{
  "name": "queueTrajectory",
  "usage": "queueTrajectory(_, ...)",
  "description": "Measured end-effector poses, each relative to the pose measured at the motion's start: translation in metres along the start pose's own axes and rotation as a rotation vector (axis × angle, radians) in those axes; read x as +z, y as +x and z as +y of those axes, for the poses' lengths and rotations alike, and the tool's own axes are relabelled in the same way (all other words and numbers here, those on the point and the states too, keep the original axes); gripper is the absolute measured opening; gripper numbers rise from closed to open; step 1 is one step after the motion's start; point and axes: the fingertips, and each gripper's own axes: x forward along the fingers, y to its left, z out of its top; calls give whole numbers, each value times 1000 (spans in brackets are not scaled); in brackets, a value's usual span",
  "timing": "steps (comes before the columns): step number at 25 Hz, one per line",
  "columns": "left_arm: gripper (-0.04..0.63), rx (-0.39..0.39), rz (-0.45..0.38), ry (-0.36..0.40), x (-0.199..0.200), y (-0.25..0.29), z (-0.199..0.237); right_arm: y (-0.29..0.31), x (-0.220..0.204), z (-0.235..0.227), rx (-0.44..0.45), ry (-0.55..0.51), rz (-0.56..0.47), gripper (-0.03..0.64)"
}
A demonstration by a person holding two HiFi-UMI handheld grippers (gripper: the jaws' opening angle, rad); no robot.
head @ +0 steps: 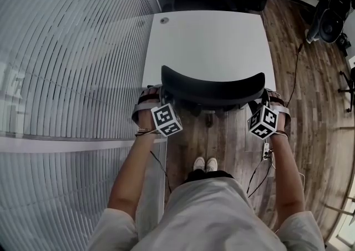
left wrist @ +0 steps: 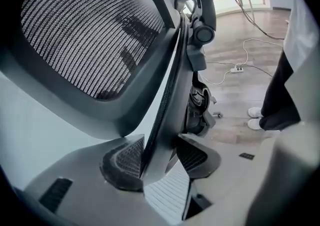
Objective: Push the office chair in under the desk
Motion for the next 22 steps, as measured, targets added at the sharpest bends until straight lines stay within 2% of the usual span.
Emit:
queueTrajectory(4, 209, -19, -23, -50, -1, -1, -2, -3, 7, 2, 14, 34, -27, 224)
queueTrajectory(12, 227, -43, -104, -206, 9, -37, 0, -31, 14, -3, -4, 212, -102, 233)
queueTrajectory(17, 225, -53, -209, -397, 19, -71, -3, -62, 20, -1, 3, 381, -209, 208)
queueTrajectory(22, 206, -79, -385, -601, 46, -118, 0, -101, 41, -1, -7, 516, -343, 179)
